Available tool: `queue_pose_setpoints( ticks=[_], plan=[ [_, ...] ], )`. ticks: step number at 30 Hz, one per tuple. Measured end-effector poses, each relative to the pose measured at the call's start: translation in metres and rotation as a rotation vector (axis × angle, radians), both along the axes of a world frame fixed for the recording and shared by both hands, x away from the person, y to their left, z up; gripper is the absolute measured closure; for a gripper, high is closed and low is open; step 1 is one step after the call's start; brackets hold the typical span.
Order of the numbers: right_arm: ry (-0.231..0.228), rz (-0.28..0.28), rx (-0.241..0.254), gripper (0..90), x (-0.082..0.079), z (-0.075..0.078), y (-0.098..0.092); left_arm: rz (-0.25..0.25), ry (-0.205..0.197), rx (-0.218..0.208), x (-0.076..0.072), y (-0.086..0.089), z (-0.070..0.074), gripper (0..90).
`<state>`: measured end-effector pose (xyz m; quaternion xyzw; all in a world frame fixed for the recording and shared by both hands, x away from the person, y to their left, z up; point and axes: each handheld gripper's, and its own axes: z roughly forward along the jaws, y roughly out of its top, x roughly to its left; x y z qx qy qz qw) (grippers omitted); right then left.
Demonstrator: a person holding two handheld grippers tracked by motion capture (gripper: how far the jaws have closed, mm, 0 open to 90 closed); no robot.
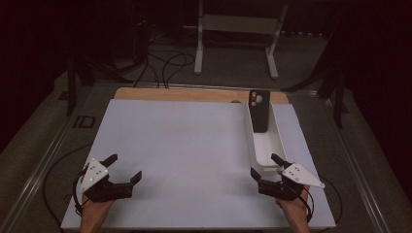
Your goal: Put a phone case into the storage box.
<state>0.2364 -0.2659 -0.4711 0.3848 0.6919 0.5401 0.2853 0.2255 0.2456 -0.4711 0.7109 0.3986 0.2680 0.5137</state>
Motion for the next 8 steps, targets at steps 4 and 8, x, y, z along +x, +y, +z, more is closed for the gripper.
queue_pose_setpoints(
  ticks=[4,8],
  plan=[
    [-0.004,-0.004,0.017,9.8,0.0002,0.0001,-0.0028,-0.003,0.007,0.019,0.0009,-0.0011,-0.0043,0.0],
    [-0.003,0.0,0.01,9.8,0.0015,-0.0014,-0.0021,0.004,0.01,0.026,0.0019,-0.0013,-0.0059,0.0]
  ],
)
